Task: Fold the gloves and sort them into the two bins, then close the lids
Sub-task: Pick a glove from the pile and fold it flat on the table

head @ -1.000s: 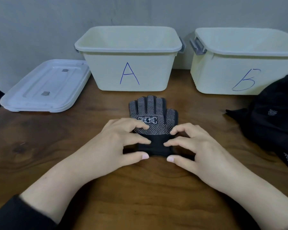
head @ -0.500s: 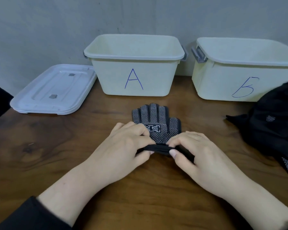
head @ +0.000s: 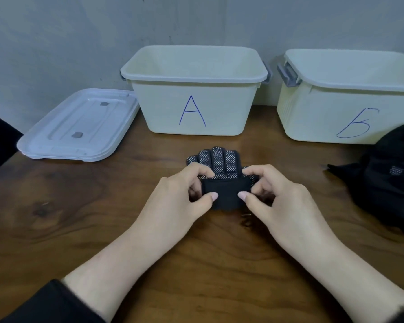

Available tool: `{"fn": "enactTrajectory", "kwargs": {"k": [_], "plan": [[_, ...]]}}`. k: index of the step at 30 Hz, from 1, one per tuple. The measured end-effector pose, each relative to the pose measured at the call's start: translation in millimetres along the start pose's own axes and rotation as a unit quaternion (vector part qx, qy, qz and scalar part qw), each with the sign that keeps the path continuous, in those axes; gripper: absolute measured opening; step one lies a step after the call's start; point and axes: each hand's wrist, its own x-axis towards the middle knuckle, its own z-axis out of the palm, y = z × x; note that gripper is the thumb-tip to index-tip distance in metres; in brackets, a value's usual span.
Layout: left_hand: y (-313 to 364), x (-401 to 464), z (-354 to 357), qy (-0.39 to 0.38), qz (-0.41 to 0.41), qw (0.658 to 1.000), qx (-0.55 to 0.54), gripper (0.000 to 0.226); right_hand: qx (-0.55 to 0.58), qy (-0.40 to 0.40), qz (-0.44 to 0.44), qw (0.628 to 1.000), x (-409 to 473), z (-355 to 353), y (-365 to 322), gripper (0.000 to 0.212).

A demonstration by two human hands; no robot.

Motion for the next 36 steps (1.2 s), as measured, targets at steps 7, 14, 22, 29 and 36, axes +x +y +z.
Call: {"fn": "enactTrajectory", "kwargs": {"k": [7,14,22,29,36], "plan": [[-5.8,3.6,-4.5,0.004,0.144,0.976,0.165,0.026,-0.131,0.009,-0.114,0.985,10.9,5.4,5.4,0.016],[-15.4,-2.0,-15.3,-0.166,0.133,0.953,0.217,0.068,-0.125,-0.139,-0.167,0.968,10.6,-10.0,21.1,0.045],[-23.2,7.5,-7.7,-0.110,0.137,0.969,0.175,0.068,-0.101,-0.102,-0.148,0.979,21.0,-6.9,20.0,0.032],[-12.4,1.0,-15.0,-0.018,0.091,0.992,0.087,0.029,-0.035,-0.089,-0.070,0.993,6.9,-13.5,-0.7,0.019],[-5.0,-1.1,-17.0,-0.010,-0.006,0.997,-0.073,0.031,0.147,-0.073,0.027,0.986,17.3,-12.1,-13.9,0.015]]}}
